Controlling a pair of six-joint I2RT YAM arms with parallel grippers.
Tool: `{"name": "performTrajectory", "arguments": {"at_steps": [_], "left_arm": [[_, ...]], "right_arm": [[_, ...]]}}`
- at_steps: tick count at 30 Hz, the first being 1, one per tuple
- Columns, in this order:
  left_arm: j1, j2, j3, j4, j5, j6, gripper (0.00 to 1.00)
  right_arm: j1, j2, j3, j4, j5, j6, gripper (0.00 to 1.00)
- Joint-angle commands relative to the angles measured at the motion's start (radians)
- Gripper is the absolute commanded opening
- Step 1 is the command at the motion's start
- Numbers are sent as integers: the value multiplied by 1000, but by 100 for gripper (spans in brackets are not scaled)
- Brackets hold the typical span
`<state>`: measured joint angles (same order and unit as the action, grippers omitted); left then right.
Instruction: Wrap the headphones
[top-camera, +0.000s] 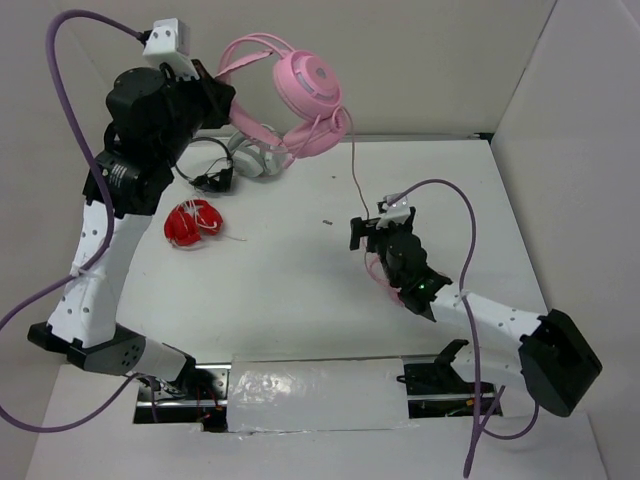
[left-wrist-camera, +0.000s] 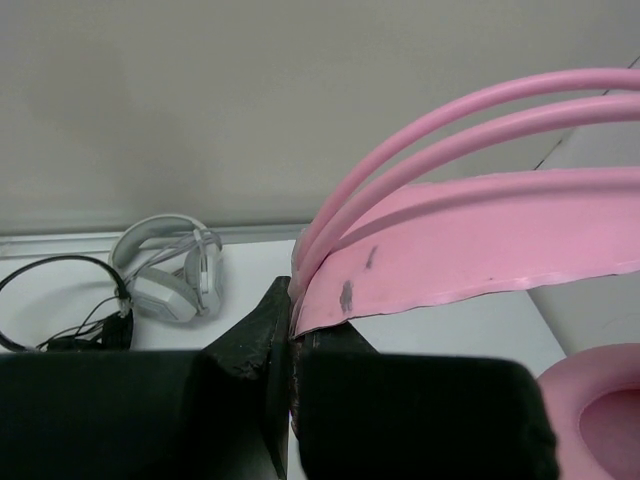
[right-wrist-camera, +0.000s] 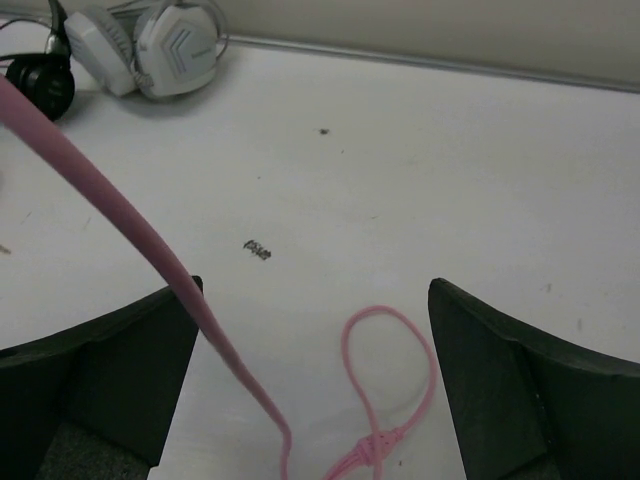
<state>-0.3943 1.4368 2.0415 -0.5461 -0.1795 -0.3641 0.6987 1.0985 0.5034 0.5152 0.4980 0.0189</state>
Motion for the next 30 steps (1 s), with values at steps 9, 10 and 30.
{"name": "performTrajectory", "arguments": {"at_steps": [9,10,30], "left_arm": [[0,-3,229,90,-38,22,0],[0,-9,211,101,-50,24,0],[48,234,-118,-48,170,-282,0]], "right_arm": [[-4,170,24,111,-64,139,64],[-5,170,26,53,-90,148,43],[119,178,167,-503,129,397,0]]}}
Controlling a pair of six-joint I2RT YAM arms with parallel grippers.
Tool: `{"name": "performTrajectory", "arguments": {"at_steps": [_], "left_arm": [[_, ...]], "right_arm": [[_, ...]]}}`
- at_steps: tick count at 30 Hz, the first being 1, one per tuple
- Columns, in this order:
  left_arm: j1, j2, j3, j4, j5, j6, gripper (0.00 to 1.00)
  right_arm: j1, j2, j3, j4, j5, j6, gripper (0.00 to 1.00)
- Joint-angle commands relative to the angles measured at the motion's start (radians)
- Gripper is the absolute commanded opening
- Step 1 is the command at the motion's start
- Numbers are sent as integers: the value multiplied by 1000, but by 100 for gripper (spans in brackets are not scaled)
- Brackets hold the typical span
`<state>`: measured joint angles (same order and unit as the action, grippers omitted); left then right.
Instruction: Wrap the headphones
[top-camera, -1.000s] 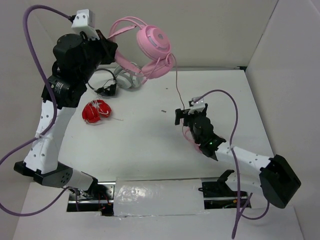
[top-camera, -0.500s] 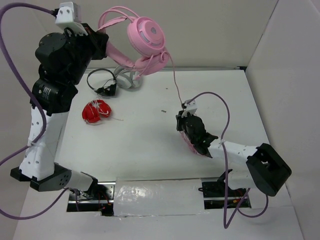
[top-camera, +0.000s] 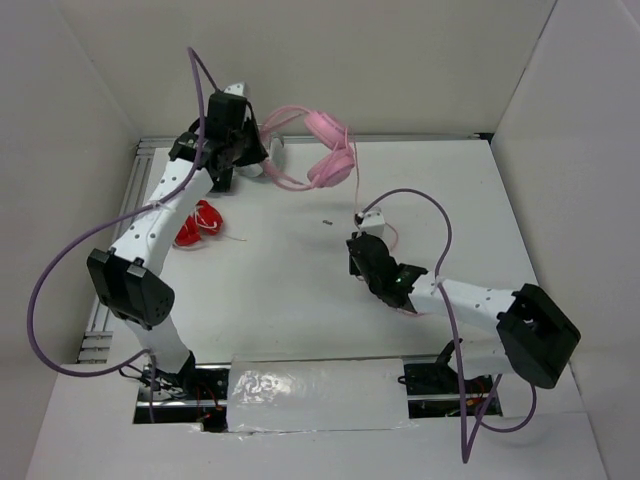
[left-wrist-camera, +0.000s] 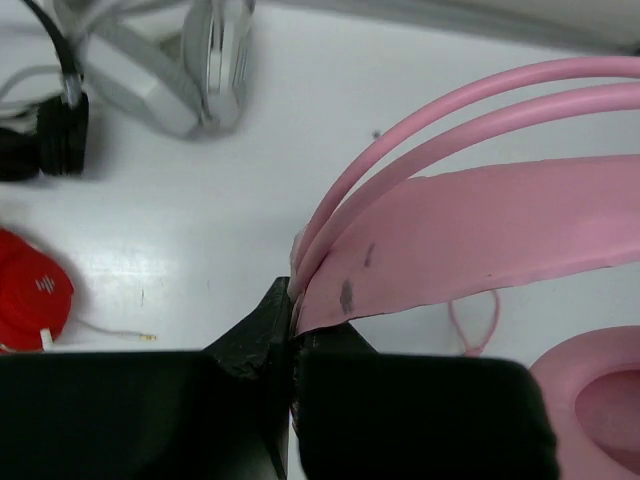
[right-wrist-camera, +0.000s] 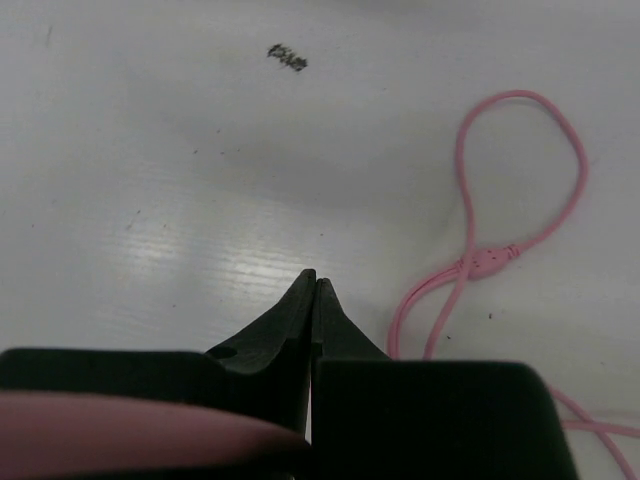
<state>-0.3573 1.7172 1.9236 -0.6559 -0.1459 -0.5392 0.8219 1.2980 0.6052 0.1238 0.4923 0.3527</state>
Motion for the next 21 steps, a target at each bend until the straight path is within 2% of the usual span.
{"name": "performTrajectory", "arguments": {"at_steps": [1,3,6,7,15,19,21], "left_arm": [[14,-63,-49,76,135,-111,0],[24,-97,-96,128,251,-102,0],[55,-129,-153,173,380,-105,0],[57,-136,-153,170,387,-117,0],[61,-148,-155,176,451,-215,0],[63,-81,-60,110,320,-246,0],[75,-24,9,64,289,-277,0]], "right_arm": [[-39,-17,85,-116,162,87,0],[-99,0,105,-180,129,112,0],[-239,20,111,-156,13,118,0],[-240,29,107,-144,-7,106,0],[-161,248,228,-93,-75,5,0],[-69,300,284,-101,-92,-58,0],[-15,293,275,-87,-160,-96,0]]}}
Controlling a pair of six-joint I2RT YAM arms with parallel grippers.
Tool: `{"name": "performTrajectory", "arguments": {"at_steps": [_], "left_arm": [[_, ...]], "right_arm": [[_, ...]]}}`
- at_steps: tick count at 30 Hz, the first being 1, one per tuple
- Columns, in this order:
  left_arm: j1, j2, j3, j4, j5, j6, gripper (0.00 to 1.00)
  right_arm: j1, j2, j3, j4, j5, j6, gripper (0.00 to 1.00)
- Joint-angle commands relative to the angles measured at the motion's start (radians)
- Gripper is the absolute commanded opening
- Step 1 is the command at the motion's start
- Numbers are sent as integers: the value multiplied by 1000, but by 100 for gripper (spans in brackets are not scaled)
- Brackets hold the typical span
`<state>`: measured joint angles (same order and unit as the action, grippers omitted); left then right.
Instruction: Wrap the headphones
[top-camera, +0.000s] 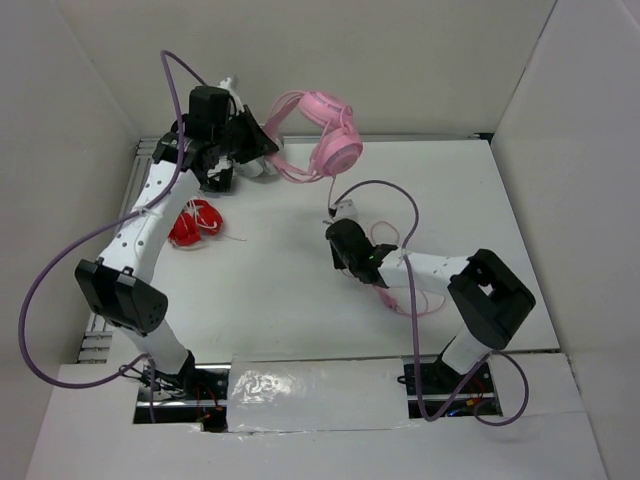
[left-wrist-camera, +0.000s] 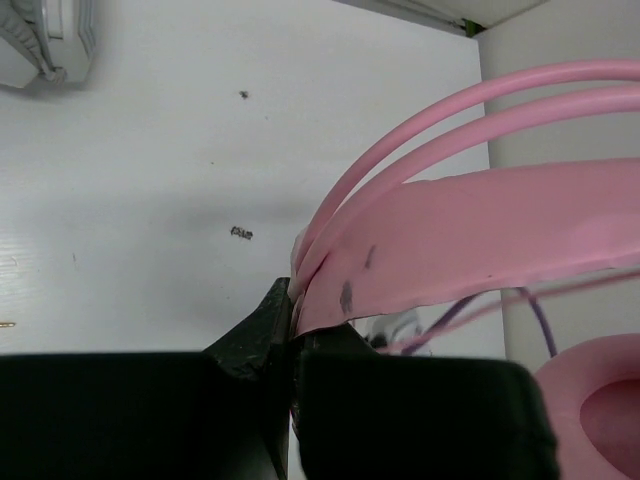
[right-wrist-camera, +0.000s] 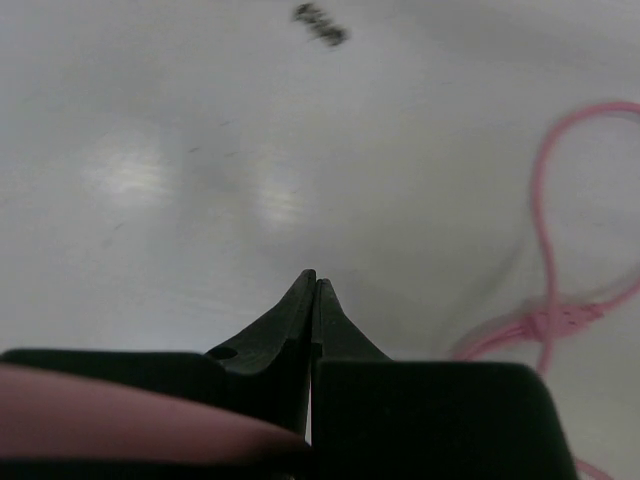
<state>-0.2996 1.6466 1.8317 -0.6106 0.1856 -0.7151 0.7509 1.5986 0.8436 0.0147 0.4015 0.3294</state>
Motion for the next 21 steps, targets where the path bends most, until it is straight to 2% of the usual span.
{"name": "performTrajectory", "arguments": {"at_steps": [1,2,7,13,16,21], "left_arm": [[19,62,116,-10,-64,-113,0],[20,93,126,-15,-84,-147,0],[27,131,124,-34,-100,-202,0],[16,197,166,-155,-356,-241,0],[13,200,118,-219,-513,-291,0],[-3,205,31,-316,-745,-317,0]], "right_arm": [[76,-9,35,39,-101,-88,0],[111,-12,35,60,-154,-116,0],[217,23,89,28,-139,-174,0],[292,38,138,-73,0,-194,0],[307,21,144,-126,52,-173,0],[315,8,198,-289,244,-128,0]]}}
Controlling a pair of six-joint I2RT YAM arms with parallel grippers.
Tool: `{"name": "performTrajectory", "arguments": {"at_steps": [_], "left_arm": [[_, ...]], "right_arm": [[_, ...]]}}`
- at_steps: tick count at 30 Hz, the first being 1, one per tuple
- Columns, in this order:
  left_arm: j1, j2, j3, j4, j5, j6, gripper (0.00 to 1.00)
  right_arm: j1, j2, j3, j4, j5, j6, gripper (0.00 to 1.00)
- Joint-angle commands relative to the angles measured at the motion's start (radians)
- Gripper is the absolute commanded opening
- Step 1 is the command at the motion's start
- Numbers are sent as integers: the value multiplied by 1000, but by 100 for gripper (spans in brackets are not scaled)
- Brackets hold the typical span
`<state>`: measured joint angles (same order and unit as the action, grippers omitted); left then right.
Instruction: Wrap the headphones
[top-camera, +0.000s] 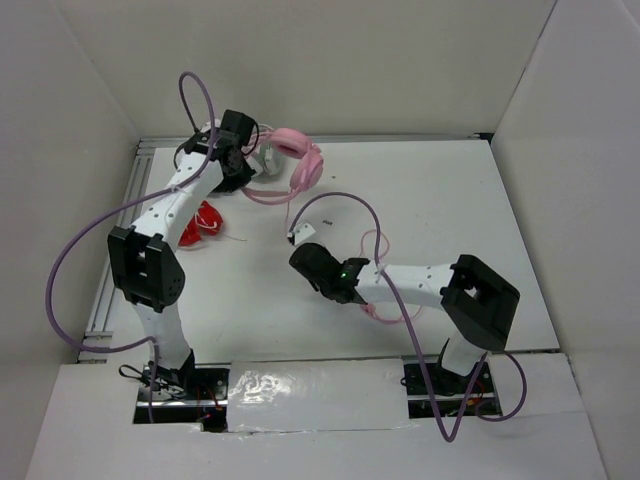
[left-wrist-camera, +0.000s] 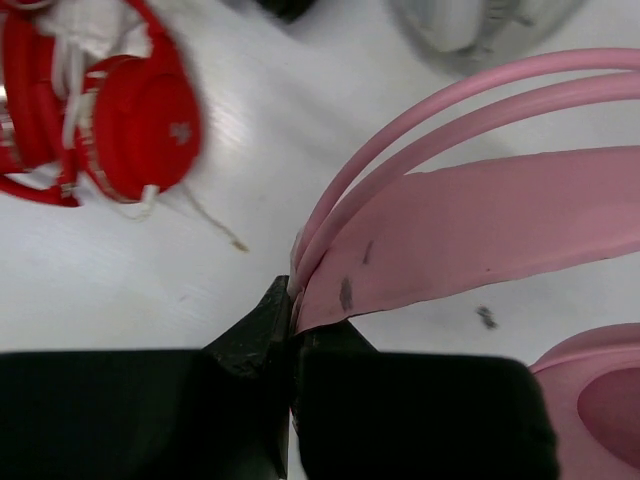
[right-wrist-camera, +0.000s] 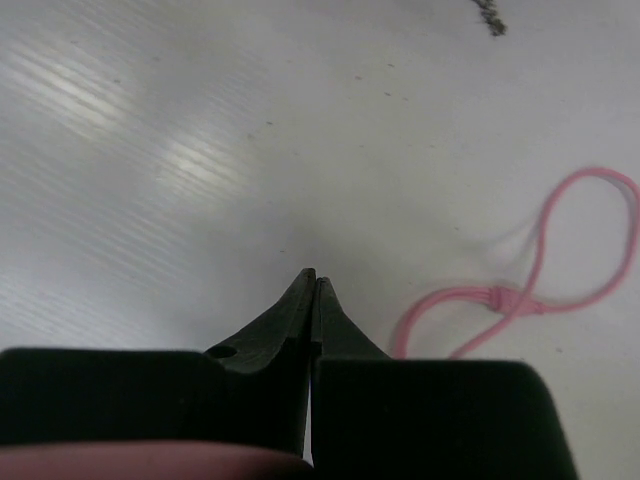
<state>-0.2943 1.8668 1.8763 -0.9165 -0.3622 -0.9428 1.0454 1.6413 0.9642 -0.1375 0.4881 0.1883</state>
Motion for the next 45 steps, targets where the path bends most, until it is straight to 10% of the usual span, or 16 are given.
{"name": "performTrajectory", "arguments": {"at_steps": [1,9,21,26,31,38,45], "left_arm": [[-12,-9,-19,-16,-216,-73,0],[-86,87,23,-261,-388,-221,0],[-200,85,-61,-196,-445,-123,0],[-213,-82,-298,218,-351,226,0],[-215,-381,-639,825,36,593,0],[-281,-350,-562,746,-67,660,0],[-234,-114,-265,349,-87,354,0]], "right_arm": [[19,-37,85,-157,179,11,0],[21,-153,194,-278,222,-99,0],[-59,-278,251,-264,277,-288,0],[-177,-331,246,-266,343,-276,3],[-265,-408,214,-169,149,-302,5],[-248,-426,283,-145,-12,-431,5],[-122,-512,223,-197,4,-469,0]]}}
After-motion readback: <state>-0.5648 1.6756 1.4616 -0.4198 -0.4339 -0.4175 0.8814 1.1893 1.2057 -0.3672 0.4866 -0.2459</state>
